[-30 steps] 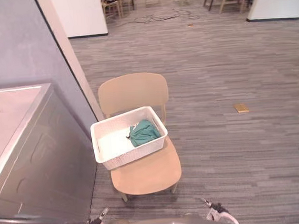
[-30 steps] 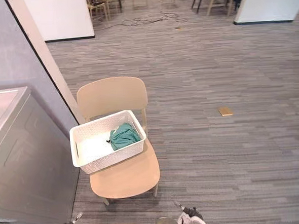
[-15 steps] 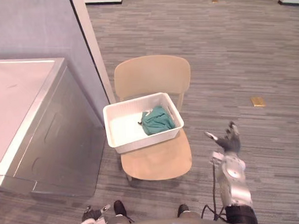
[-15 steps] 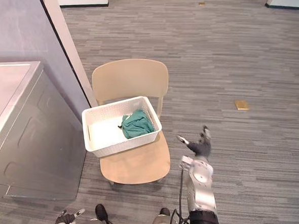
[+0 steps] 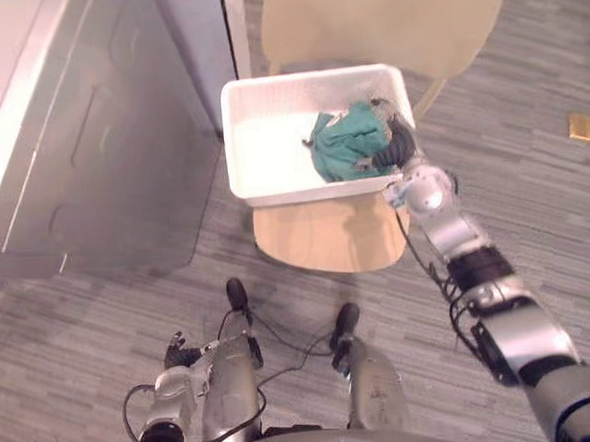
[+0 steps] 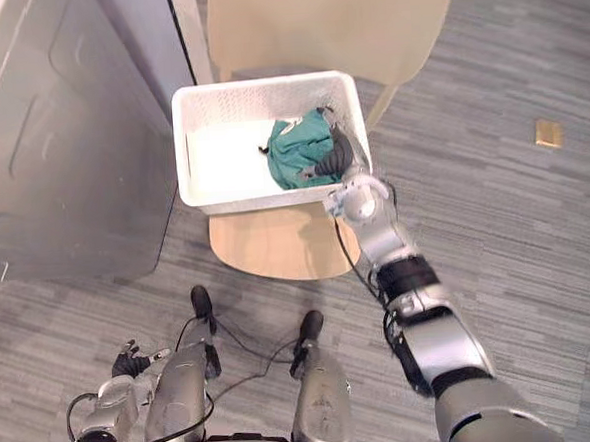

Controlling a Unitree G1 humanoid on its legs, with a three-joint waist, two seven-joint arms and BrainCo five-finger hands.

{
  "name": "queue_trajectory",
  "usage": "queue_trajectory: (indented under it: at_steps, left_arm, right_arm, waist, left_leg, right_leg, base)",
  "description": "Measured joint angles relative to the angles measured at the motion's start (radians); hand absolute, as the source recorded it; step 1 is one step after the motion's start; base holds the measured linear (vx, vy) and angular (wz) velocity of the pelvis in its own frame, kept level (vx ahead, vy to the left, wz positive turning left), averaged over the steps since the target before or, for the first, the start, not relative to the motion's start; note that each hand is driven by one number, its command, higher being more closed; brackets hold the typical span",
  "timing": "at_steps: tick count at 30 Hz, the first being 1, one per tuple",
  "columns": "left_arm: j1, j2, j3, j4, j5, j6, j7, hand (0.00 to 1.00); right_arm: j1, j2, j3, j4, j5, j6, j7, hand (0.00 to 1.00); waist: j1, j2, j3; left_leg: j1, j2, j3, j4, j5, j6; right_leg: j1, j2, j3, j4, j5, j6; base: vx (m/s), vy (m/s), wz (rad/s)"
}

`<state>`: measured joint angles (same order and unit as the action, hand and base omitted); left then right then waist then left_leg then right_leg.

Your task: Pick up the laundry basket with both hands and put the clothes into the washing machine.

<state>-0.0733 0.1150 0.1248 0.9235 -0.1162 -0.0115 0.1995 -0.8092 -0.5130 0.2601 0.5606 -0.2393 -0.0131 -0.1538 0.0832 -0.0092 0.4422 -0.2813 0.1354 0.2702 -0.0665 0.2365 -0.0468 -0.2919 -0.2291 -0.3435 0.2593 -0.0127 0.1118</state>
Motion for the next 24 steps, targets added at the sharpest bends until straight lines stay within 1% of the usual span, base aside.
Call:
queue_trajectory:
  at_steps: [1,4,5,6,10,14,15,16,21,24]
  left_arm:
    - [0.0,0.006,0.0,0.001,0.0,0.003,0.01,0.0]
    - [-0.002,0.014,0.001,0.001,-0.016,0.003,0.015,0.0]
    - [-0.002,0.014,0.0,0.001,-0.033,0.003,0.016,0.0]
    - [-0.002,0.014,0.0,0.002,-0.047,0.003,0.016,0.0]
    - [-0.015,0.019,-0.01,0.002,-0.06,0.0,0.018,0.0]
    - [-0.053,0.024,-0.021,-0.002,-0.095,-0.015,0.021,0.0]
    - [-0.063,0.024,-0.029,-0.011,-0.119,-0.021,0.035,0.0]
    - [-0.067,0.024,-0.03,-0.012,-0.12,-0.026,0.038,0.0]
    - [-0.098,0.022,-0.043,-0.022,-0.159,-0.034,0.057,0.0]
    - [-0.106,0.021,-0.049,-0.047,-0.166,-0.039,0.058,0.0]
  right_arm:
    - [-0.049,-0.031,0.014,0.045,0.0,0.002,0.004,0.0]
    - [-0.136,-0.081,0.014,0.12,0.003,0.019,0.005,0.0]
    - [-0.157,-0.097,0.014,0.14,0.009,0.029,0.004,0.0]
    - [-0.173,-0.1,0.017,0.162,0.011,0.03,0.005,0.0]
    - [-0.229,-0.102,0.055,0.215,0.039,0.037,0.006,0.0]
    - [-0.28,-0.102,0.054,0.264,0.04,0.04,0.0,0.0]
    - [-0.303,-0.102,0.054,0.284,0.04,0.041,-0.002,0.0]
    - [-0.308,-0.103,0.052,0.286,0.04,0.044,-0.003,0.0]
    - [-0.351,-0.103,0.052,0.325,0.04,0.06,-0.035,0.0]
    - [-0.387,-0.103,0.053,0.331,0.042,0.06,-0.044,0.0]
  waist:
    - [0.004,-0.004,0.013]
    - [0.008,-0.007,0.042]
    - [0.016,-0.009,0.043]
    - [0.022,-0.011,0.044]
    - [0.022,-0.011,0.045]
    - [0.03,-0.014,0.057]
    - [0.03,-0.013,0.06]
    - [0.029,-0.013,0.06]
    - [0.034,-0.016,0.061]
    - [0.034,-0.019,0.064]
  left_leg:
    - [-0.013,-0.005,-0.005,-0.01,0.01,0.001]
    - [-0.047,-0.009,-0.025,-0.01,0.02,0.001]
    - [-0.067,-0.008,-0.028,-0.011,0.025,0.001]
    - [-0.079,-0.008,-0.03,-0.011,0.028,0.003]
    - [-0.124,-0.004,-0.047,-0.011,0.039,0.002]
    - [-0.161,0.002,-0.053,-0.012,0.045,0.004]
    - [-0.175,0.003,-0.058,-0.012,0.047,0.004]
    - [-0.181,0.004,-0.06,-0.012,0.048,0.005]
    - [-0.215,0.012,-0.069,-0.012,0.051,0.005]
    - [-0.244,0.021,-0.069,-0.012,0.054,0.003]
  right_leg:
    - [-0.02,-0.006,-0.002,0.013,-0.001,0.0]
    - [-0.049,-0.01,-0.012,0.022,0.0,-0.002]
    - [-0.067,-0.01,-0.014,0.023,0.003,-0.005]
    - [-0.078,-0.01,-0.016,0.024,0.004,-0.006]
    - [-0.106,-0.003,-0.03,0.011,0.016,-0.009]
    - [-0.124,0.008,-0.041,-0.023,0.04,-0.014]
    - [-0.129,0.012,-0.047,-0.035,0.048,-0.013]
    - [-0.131,0.014,-0.05,-0.041,0.052,-0.013]
    - [-0.134,0.034,-0.062,-0.097,0.081,-0.015]
    - [-0.152,0.049,-0.062,-0.125,0.098,-0.02]
  base:
    - [-0.06,0.002,0.12]
    - [-0.04,-0.008,0.13]
    - [-0.04,-0.034,0.04]
    - [-0.03,-0.038,0.03]
    - [-0.01,-0.046,0.05]
    - [0.0,-0.043,0.01]
    - [0.01,-0.044,0.02]
    - [0.01,-0.043,0.05]
    - [0.01,-0.023,0.0]
    - [0.02,-0.054,-0.08]
